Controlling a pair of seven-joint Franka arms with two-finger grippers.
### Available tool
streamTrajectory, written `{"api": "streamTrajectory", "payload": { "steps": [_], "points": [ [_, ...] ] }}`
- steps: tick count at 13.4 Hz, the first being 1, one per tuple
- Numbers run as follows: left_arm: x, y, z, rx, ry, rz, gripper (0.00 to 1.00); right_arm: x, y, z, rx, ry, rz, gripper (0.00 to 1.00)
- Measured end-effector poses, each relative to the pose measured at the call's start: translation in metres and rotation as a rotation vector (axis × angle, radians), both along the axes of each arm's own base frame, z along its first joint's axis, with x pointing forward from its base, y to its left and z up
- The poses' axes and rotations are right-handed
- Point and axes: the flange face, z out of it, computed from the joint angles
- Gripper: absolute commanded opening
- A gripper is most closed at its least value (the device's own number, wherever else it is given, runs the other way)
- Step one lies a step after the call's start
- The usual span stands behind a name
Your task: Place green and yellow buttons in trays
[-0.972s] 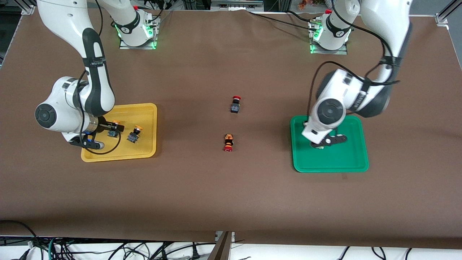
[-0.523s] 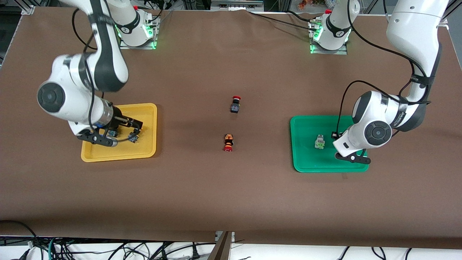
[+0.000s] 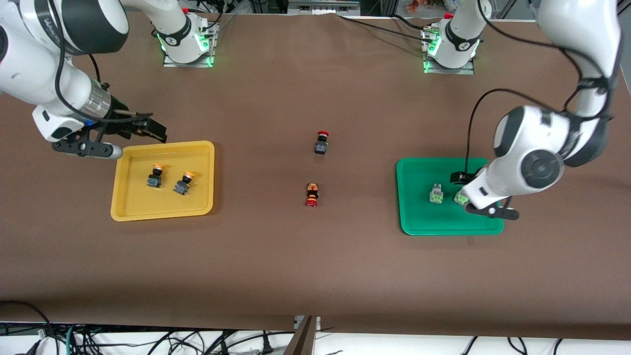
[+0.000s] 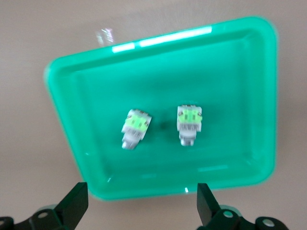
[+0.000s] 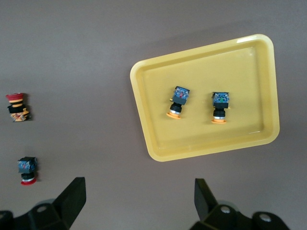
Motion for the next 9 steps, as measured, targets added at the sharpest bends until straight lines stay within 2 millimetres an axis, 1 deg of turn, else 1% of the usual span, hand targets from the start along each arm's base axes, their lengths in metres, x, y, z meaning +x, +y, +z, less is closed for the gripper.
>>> {"api": "streamTrajectory", "payload": {
  "steps": [2, 3, 4, 6, 7, 8, 9],
  "points": [
    [-0.005, 0.007, 0.083, 0.012, -0.016, 0.006, 1.0, 0.003, -0.007, 0.019, 0.003, -0.003, -0.003, 0.99],
    [-0.008, 0.012, 0.118, 0.015, -0.024, 0.007, 1.0, 0.005, -0.013, 0.026, 0.01, -0.007, -0.007, 1.0],
    [-0.009, 0.02, 0.146, 0.012, -0.042, 0.013, 1.0, 0.007, -0.019, 0.03, 0.018, -0.012, -0.004, 1.0],
    [-0.016, 0.033, 0.192, -0.04, -0.111, 0.036, 1.0, 0.009, -0.031, 0.034, 0.029, -0.019, 0.003, 1.0],
    [-0.026, 0.042, 0.212, -0.063, -0.158, 0.051, 1.0, 0.01, -0.036, 0.034, 0.031, -0.019, 0.011, 1.0],
    [-0.04, 0.052, 0.226, -0.074, -0.224, 0.068, 1.0, 0.01, -0.038, 0.034, 0.031, -0.014, 0.017, 1.0],
    [-0.06, 0.06, 0.229, -0.078, -0.273, 0.074, 1.0, 0.008, -0.038, 0.033, 0.03, -0.002, 0.026, 1.0]
  ]
}}
